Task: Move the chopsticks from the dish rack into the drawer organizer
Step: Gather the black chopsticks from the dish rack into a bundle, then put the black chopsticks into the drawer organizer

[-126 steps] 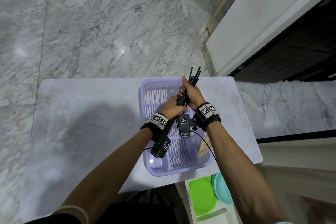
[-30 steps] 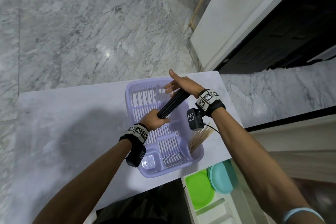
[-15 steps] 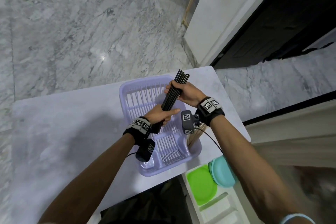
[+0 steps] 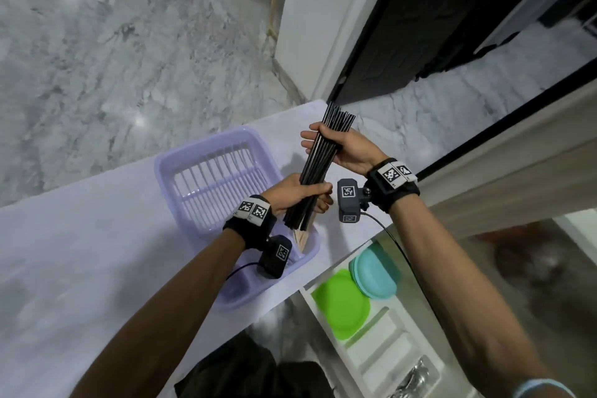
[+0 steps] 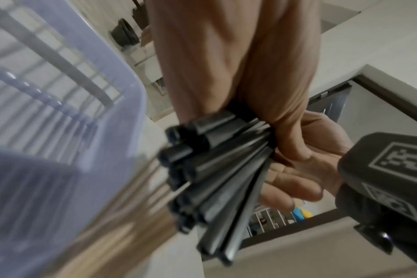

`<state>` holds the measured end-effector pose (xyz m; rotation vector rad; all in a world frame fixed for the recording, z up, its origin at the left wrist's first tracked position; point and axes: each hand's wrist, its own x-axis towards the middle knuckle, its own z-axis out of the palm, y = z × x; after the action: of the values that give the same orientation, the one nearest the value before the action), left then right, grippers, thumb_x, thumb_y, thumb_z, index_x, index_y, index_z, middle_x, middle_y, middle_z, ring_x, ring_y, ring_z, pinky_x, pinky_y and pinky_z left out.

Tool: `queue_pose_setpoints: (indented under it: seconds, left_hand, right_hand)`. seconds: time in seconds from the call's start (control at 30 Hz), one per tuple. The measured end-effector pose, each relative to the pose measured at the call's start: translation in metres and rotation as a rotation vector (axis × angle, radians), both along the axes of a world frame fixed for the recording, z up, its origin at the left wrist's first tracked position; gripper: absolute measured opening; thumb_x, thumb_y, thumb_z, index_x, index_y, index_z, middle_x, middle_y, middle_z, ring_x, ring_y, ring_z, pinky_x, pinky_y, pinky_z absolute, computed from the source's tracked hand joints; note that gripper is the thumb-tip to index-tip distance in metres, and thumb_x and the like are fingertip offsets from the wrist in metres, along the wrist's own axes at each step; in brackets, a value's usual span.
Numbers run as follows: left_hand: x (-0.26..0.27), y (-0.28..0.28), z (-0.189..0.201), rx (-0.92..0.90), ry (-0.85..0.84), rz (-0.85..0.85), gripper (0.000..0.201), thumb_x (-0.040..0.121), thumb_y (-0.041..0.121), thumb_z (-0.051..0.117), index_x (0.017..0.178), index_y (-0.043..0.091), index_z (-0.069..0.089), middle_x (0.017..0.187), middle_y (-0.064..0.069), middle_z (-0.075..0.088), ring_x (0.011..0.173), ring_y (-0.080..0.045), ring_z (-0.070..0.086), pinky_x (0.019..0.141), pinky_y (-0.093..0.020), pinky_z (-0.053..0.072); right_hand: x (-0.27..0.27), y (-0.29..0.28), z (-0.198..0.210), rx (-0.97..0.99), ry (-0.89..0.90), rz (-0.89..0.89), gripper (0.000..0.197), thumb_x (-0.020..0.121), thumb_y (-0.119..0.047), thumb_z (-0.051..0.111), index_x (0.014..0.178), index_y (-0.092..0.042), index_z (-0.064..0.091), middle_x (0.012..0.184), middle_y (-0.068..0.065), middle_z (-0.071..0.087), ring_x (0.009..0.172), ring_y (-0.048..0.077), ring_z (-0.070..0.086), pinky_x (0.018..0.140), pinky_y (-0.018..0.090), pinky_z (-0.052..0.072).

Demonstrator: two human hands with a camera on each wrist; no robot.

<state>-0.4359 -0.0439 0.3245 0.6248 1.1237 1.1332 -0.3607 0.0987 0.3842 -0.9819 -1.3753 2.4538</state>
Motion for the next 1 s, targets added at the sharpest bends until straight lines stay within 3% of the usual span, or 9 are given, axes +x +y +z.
queue_pose_setpoints:
  seconds: [0.07,0.17,0.3,0.37,0.47,0.57,0.73,0.9,1.0]
  left_hand:
    - [0.026,0.01,0.003,-0.004,-0.02,-0.04,0.013,0.094,0.011,0.059,0.095,-0.002,0.062,0.07,-0.007,0.073,0.059,-0.015,0.069,0.063,-0.025,0.058]
    - [0.076,0.023,0.004,-0.022,0.036,-0.119,0.017,0.093,0.013,0.062,0.083,0.0,0.064,0.061,-0.006,0.07,0.053,-0.013,0.066,0.059,-0.023,0.057]
    - [0.165,0.027,-0.011,-0.04,0.065,-0.248,0.02,0.092,0.013,0.064,0.076,0.001,0.063,0.054,-0.005,0.066,0.048,-0.013,0.062,0.053,-0.022,0.055]
    - [0.207,0.023,-0.029,-0.067,0.07,-0.277,0.02,0.091,0.01,0.065,0.073,0.001,0.061,0.052,-0.004,0.064,0.045,-0.012,0.06,0.051,-0.022,0.054]
    - [0.291,0.013,-0.071,-0.145,0.17,-0.363,0.026,0.087,0.011,0.071,0.065,0.006,0.057,0.046,0.0,0.06,0.04,-0.011,0.055,0.047,-0.022,0.049]
    - [0.364,0.002,-0.126,-0.244,0.257,-0.47,0.028,0.081,0.021,0.078,0.064,0.009,0.058,0.047,0.002,0.061,0.041,-0.011,0.054,0.05,-0.024,0.049]
    - [0.449,0.007,-0.215,-0.355,0.297,-0.629,0.025,0.081,0.024,0.077,0.067,0.009,0.063,0.045,0.005,0.063,0.041,-0.003,0.058,0.049,-0.014,0.049]
    - [0.492,0.017,-0.296,-0.414,0.354,-0.775,0.024,0.085,0.027,0.073,0.072,0.009,0.066,0.045,0.009,0.064,0.042,0.003,0.06,0.046,-0.007,0.043]
    - [0.51,0.019,-0.351,-0.39,0.43,-0.873,0.03,0.082,0.04,0.074,0.074,0.011,0.072,0.059,0.007,0.07,0.06,-0.003,0.067,0.062,-0.014,0.051]
  right_hand:
    - [0.032,0.006,0.002,-0.022,0.006,-0.067,0.019,0.103,-0.012,0.04,0.101,-0.005,0.058,0.092,0.009,0.074,0.089,0.022,0.072,0.087,0.037,0.058]
    - [0.094,0.006,0.003,-0.044,0.027,-0.17,0.02,0.103,-0.015,0.041,0.099,-0.007,0.058,0.085,0.007,0.071,0.083,0.021,0.071,0.086,0.036,0.059]
    - [0.196,0.001,-0.016,0.031,-0.027,-0.227,0.024,0.103,-0.016,0.039,0.113,-0.003,0.058,0.106,0.017,0.07,0.099,0.025,0.07,0.092,0.037,0.056]
    - [0.242,-0.008,-0.035,0.008,-0.047,-0.289,0.023,0.103,-0.014,0.038,0.107,-0.002,0.057,0.103,0.018,0.07,0.094,0.025,0.072,0.087,0.036,0.058]
    - [0.328,-0.033,-0.079,-0.031,-0.122,-0.433,0.02,0.103,-0.012,0.04,0.095,-0.002,0.056,0.082,0.012,0.074,0.077,0.023,0.074,0.075,0.033,0.061]
    - [0.407,-0.058,-0.139,-0.072,-0.169,-0.584,0.022,0.103,-0.014,0.041,0.09,-0.004,0.057,0.074,0.007,0.074,0.072,0.021,0.074,0.074,0.032,0.061]
    - [0.504,-0.071,-0.236,-0.184,-0.119,-0.645,0.023,0.104,-0.013,0.035,0.104,-0.001,0.055,0.085,0.008,0.076,0.082,0.02,0.074,0.081,0.033,0.059]
    - [0.548,-0.08,-0.32,-0.134,-0.15,-0.732,0.016,0.099,-0.013,0.046,0.094,-0.004,0.059,0.088,0.013,0.073,0.084,0.023,0.072,0.087,0.034,0.058]
    - [0.563,-0.089,-0.365,-0.036,-0.258,-0.679,0.021,0.103,-0.014,0.042,0.098,-0.006,0.06,0.101,0.021,0.067,0.092,0.027,0.069,0.093,0.036,0.054]
